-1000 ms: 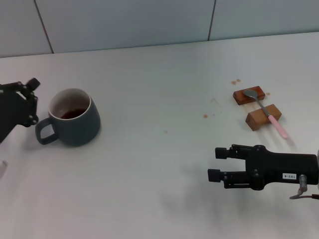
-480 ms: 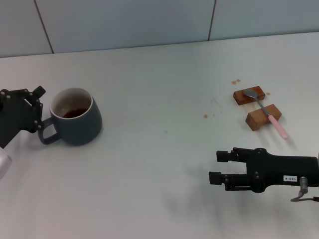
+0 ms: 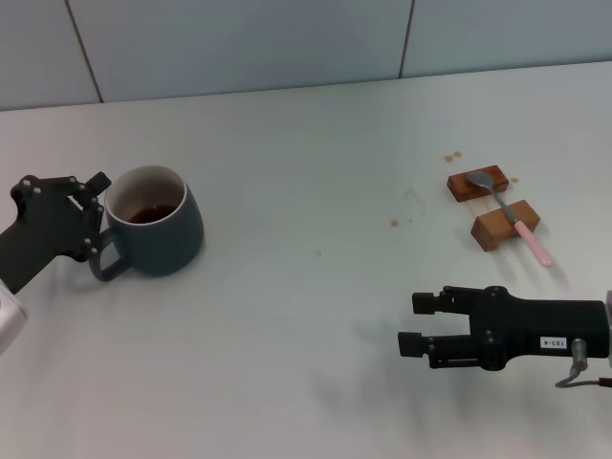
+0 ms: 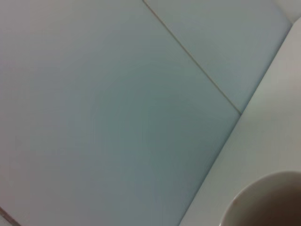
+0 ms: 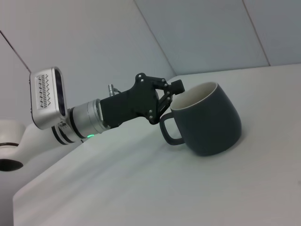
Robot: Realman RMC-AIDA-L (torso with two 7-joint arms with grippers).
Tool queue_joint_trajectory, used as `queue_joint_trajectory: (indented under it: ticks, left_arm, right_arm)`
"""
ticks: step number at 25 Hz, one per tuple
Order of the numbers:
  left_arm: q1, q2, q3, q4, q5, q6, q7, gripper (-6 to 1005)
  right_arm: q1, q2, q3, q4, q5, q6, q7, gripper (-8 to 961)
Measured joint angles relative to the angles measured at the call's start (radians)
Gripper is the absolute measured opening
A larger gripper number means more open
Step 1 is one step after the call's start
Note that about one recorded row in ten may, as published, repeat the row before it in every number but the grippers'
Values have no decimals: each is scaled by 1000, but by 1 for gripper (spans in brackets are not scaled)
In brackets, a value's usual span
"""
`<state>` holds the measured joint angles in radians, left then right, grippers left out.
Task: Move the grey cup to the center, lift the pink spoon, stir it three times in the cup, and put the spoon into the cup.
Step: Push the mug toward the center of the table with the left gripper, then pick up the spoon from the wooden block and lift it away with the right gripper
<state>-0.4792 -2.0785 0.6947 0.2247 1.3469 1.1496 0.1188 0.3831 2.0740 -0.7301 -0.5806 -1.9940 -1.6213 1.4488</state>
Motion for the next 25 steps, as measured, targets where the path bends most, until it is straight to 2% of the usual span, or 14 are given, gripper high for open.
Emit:
queue_joint_trajectory:
  ticks: [6,10,14,19,20,22,25]
  left_arm:
    - [5,2,50,48,-2,-18,-73,-1]
    - [0,3,51,88,-4,-95,-85,-1]
    - [-28,4,86,98,0,-171,-89,-1]
    - [-32,4,96,97,1,-179,-90,-1]
    - [-43,4,152,99,1,-208,-91,-1]
    - [-43,4,152,99,1,-208,-91,-1]
    - [-38,5,219,123,1,-206,-102,-1]
  right_arm:
    - [2,0,0,0,-5,0,5,796]
    - [2,0,0,0,-5,0,5,795]
    - [3,0,0,-1,-5,0,5,793]
    - [2,0,0,0,-5,0,5,791]
    - [2,0,0,1,-5,0,5,791]
    - [2,-2,0,1,-5,0,5,790]
    - [2,-3,0,1,-5,0,5,789]
